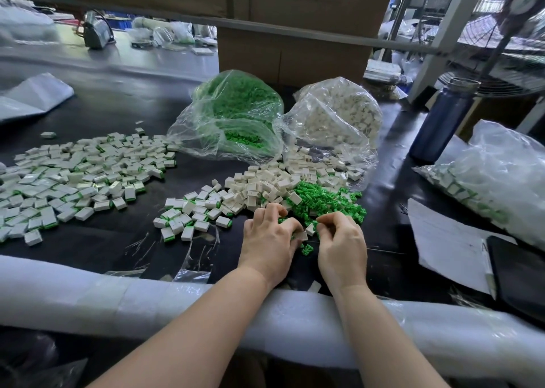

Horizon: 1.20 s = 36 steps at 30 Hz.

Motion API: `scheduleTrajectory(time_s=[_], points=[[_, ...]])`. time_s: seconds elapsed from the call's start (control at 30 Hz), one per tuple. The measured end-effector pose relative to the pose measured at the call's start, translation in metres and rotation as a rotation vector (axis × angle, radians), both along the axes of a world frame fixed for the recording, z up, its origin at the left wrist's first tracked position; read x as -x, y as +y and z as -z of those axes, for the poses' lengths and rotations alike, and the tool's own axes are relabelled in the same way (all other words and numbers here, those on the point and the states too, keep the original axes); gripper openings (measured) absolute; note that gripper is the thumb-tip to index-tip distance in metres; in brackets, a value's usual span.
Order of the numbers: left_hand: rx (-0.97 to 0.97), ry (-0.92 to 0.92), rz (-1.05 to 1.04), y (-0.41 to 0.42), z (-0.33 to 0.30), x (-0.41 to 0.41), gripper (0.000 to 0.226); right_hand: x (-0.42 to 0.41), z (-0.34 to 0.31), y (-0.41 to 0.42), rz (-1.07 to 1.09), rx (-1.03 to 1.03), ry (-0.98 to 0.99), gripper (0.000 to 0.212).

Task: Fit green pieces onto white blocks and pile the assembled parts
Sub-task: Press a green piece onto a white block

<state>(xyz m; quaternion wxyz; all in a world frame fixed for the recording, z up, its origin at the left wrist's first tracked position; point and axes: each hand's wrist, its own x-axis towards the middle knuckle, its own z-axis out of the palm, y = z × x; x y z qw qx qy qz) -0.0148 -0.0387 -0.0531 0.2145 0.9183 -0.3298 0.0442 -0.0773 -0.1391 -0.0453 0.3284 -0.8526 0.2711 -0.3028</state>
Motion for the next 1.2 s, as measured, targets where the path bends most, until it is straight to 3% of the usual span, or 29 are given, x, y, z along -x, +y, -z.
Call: scheduleTrajectory(time_s=[0.4,0.6,0.73,0.93,1.07,1.2], points=[[0.488,0.197,-0.176,0.013,-0.01,-0.002,0.013,0.004,-0.001,0.005,-0.183,-0.204,-0.013,0.022],[0.458,0.233,-0.175,0.014,-0.011,-0.003,0.017,0.003,-0.001,0.005,-0.198,-0.207,0.024,0.023],[0.519,0.28,-0.285,0.017,-0.011,-0.005,0.025,0.004,-0.001,0.004,-0.171,-0.18,0.003,0.018],[0.735,0.463,-0.453,0.019,-0.011,-0.011,0.034,0.01,-0.008,0.009,-0.439,-0.455,0.003,0.025],[0.712,0.463,-0.46,0.02,-0.011,-0.012,0.035,0.009,-0.008,0.013,-0.481,-0.437,0.091,0.026],[0.513,0.452,-0.322,0.02,-0.009,-0.01,0.024,0.005,-0.004,0.01,-0.375,-0.337,0.065,0.023]])
